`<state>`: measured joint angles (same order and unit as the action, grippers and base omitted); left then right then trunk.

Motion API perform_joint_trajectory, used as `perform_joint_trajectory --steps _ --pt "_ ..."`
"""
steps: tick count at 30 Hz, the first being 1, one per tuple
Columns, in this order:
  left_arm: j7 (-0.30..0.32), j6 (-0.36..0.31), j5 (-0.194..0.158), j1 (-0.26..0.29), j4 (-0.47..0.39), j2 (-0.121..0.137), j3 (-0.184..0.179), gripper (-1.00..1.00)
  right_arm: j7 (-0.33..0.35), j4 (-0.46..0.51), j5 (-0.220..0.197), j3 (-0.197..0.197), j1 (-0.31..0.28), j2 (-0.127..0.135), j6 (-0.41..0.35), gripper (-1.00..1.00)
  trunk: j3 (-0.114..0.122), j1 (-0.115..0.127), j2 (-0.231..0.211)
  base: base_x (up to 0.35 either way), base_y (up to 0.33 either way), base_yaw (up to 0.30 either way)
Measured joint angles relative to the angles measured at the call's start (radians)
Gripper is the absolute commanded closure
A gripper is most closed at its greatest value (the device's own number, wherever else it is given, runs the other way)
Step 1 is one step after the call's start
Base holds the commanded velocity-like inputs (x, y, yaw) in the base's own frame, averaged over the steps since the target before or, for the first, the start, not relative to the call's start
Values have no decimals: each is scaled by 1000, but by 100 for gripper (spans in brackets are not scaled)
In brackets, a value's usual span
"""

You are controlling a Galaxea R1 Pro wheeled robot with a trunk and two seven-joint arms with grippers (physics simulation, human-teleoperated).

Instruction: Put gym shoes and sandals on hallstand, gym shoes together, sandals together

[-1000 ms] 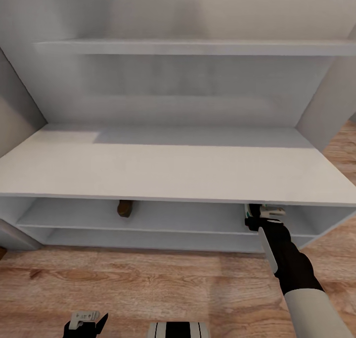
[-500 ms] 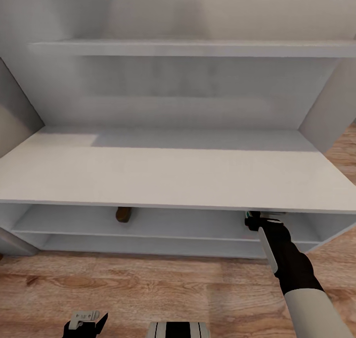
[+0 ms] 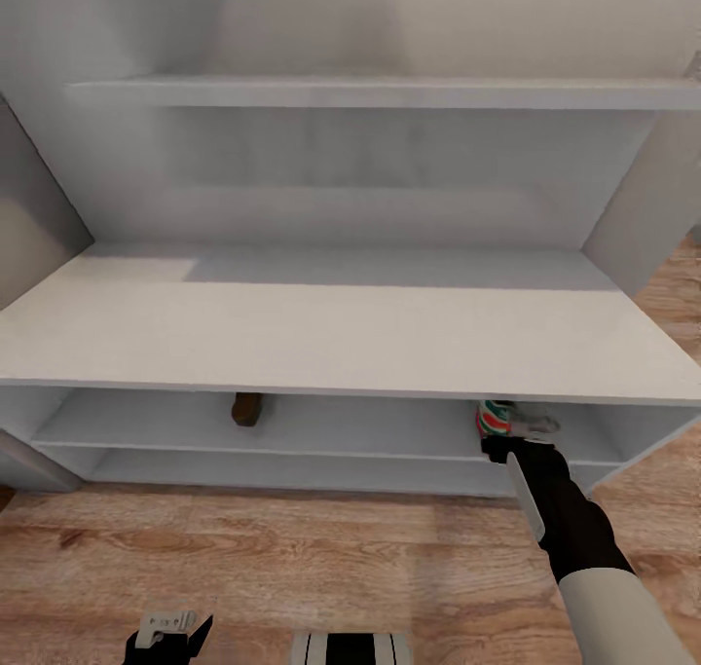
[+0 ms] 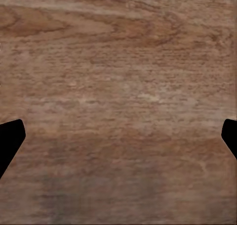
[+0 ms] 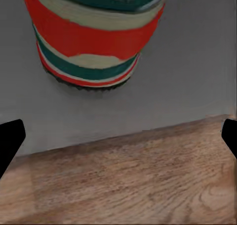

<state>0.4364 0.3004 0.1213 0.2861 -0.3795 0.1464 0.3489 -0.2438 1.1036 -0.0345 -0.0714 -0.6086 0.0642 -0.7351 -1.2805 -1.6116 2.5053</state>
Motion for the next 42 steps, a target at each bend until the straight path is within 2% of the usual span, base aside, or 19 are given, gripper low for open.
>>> perform_joint_trajectory --steps 18,24,28,33,42 --pt "0 0 0 0 0 0 0 -100 -1 -17 1 1 0 3 1 -100 0 0 0 -333 0 0" --pt "-1 1 -1 0 0 1 2 -100 1 -114 -1 0 0 4 5 -100 0 0 0 -332 0 0" --pt "-1 3 -1 0 0 1 6 -100 2 -215 -3 0 0 5 37 -100 0 0 0 -244 0 0" --pt "-2 4 -2 0 0 1 9 -100 3 -339 -4 0 0 5 157 -100 0 0 0 -96 0 0" --pt "-6 6 -4 0 0 1 13 -100 36 -618 -2 1 0 5 493 -100 0 1 0 -23 0 0"
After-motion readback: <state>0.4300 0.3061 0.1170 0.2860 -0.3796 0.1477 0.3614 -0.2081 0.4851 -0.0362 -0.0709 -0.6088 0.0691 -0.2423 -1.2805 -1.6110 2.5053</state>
